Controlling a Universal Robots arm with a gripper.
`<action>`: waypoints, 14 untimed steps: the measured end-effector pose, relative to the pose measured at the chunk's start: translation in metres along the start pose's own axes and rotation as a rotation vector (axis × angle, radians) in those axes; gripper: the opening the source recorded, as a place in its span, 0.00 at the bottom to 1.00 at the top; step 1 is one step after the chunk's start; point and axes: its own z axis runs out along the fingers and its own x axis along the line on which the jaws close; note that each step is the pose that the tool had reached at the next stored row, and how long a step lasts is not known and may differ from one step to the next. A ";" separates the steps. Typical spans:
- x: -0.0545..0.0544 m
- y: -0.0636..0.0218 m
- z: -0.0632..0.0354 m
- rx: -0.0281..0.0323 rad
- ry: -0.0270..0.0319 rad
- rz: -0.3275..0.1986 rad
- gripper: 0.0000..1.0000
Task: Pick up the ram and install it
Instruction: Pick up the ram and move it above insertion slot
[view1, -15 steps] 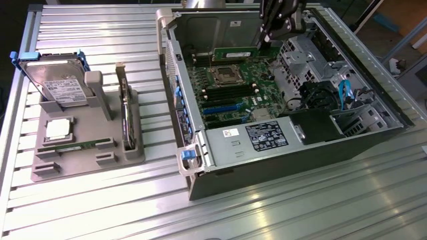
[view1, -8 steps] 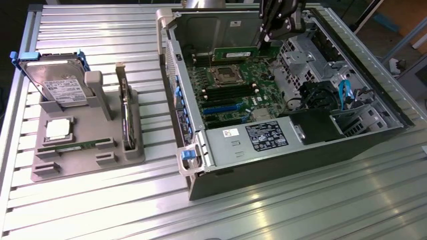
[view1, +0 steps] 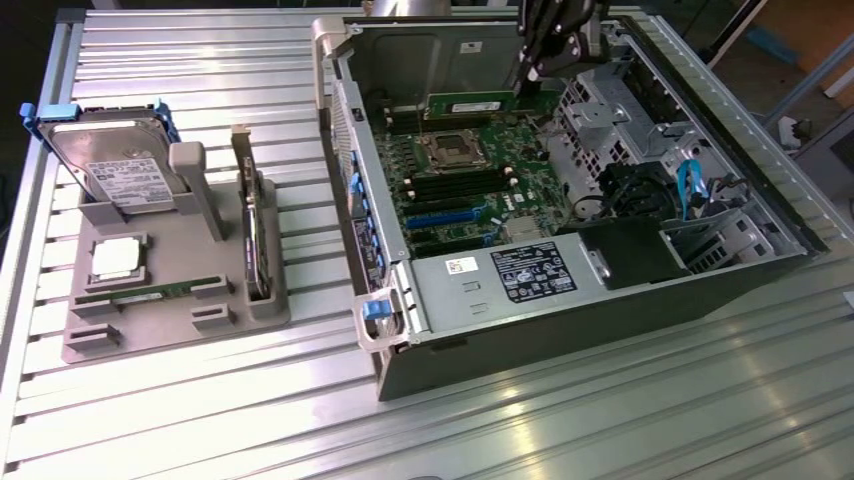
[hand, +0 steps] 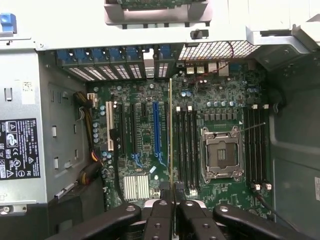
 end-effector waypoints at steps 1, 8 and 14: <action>-0.001 -0.0001 0.0001 0.0000 0.0000 0.000 0.12; -0.010 -0.0002 0.0013 0.0001 -0.0004 -0.003 0.12; -0.010 -0.0006 0.0122 -0.0001 0.0001 -0.005 0.12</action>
